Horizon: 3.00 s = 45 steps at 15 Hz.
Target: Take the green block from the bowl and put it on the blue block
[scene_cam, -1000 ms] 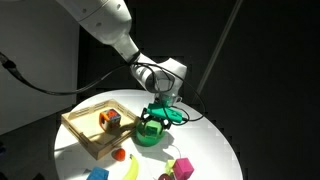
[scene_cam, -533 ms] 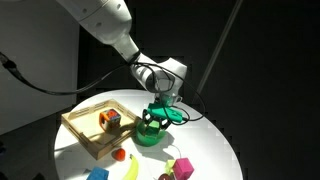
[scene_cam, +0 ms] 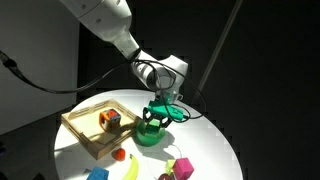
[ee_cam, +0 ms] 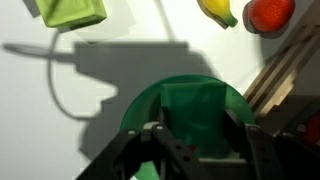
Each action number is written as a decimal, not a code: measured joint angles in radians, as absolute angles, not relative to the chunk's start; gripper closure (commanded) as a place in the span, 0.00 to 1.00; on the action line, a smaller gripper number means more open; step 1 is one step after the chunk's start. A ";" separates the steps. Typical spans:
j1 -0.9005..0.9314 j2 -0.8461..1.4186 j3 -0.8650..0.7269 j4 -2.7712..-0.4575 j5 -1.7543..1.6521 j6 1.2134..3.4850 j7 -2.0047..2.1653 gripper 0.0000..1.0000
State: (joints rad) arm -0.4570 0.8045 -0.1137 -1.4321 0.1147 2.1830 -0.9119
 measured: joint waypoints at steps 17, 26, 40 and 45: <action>-0.456 0.647 -0.135 -1.442 0.060 2.050 -0.892 0.70; -0.448 0.536 -0.174 -1.548 0.008 2.050 -0.803 0.70; -0.428 0.306 -0.202 -1.899 0.008 2.096 -0.542 0.70; -0.416 0.240 -0.208 -2.018 0.008 2.123 -0.542 0.70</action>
State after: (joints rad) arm -0.4163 0.2404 -0.2084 -2.0177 0.0076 2.1228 -0.5423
